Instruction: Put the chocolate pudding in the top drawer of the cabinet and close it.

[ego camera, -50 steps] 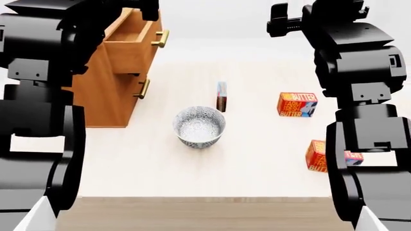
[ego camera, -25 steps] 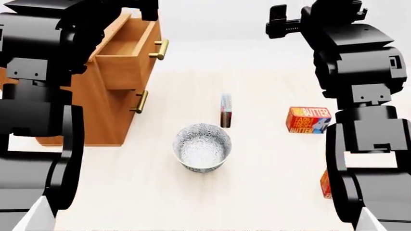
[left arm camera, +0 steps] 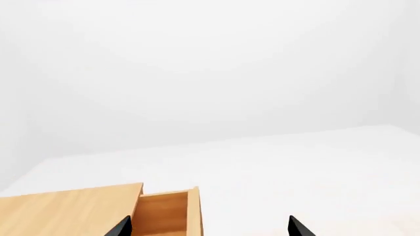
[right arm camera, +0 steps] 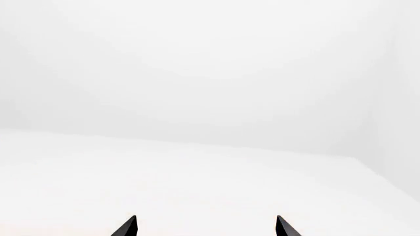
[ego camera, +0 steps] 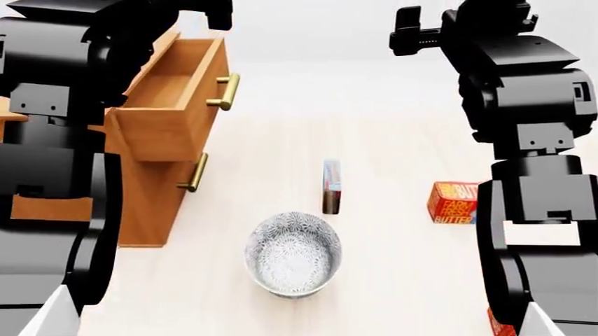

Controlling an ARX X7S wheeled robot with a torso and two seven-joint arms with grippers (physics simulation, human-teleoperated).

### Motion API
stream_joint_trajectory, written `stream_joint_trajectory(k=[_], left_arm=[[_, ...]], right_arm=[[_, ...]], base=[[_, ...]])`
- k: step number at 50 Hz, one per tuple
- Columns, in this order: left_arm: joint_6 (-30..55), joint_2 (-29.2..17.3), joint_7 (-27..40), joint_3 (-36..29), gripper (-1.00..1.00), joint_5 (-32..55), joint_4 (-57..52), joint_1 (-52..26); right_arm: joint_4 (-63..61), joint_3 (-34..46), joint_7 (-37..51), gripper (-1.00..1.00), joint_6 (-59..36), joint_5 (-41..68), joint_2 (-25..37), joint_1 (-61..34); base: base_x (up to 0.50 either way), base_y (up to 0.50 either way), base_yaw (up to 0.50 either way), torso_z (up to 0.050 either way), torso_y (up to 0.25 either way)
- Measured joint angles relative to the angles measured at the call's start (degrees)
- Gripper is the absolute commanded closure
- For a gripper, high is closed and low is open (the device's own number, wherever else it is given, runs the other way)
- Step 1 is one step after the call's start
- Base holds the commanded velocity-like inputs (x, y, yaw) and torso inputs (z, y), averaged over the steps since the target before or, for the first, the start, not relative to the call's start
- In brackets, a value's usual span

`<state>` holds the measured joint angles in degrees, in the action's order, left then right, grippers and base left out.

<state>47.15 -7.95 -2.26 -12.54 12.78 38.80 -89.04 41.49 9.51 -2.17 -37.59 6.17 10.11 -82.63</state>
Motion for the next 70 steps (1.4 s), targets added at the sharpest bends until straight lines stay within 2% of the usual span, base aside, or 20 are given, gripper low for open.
stream_joint_trajectory(k=[19, 45, 70], left_arm=[[0.3, -0.1, 0.2, -0.4, -1.00, 0.6, -0.3, 0.0], [1.2, -0.4, 0.4, -1.0, -1.00, 1.4, -0.9, 0.0], [13.7, -2.3, -2.1, -4.9, -1.00, 2.0, 1.7, -1.8]], right_arm=[[-0.3, 0.1, 0.2, -1.00, -0.3, 0.5, 0.2, 0.2], [-0.9, 0.0, 0.5, -1.00, -1.0, 1.4, 0.3, 0.4], [-0.9, 0.2, 0.4, -1.00, -1.3, 2.3, 0.6, 1.5]], base=[[0.29, 0.00, 0.00, 0.000, 0.001], [0.02, 0.00, 0.00, 0.000, 0.000], [0.00, 0.00, 0.00, 0.000, 0.000]])
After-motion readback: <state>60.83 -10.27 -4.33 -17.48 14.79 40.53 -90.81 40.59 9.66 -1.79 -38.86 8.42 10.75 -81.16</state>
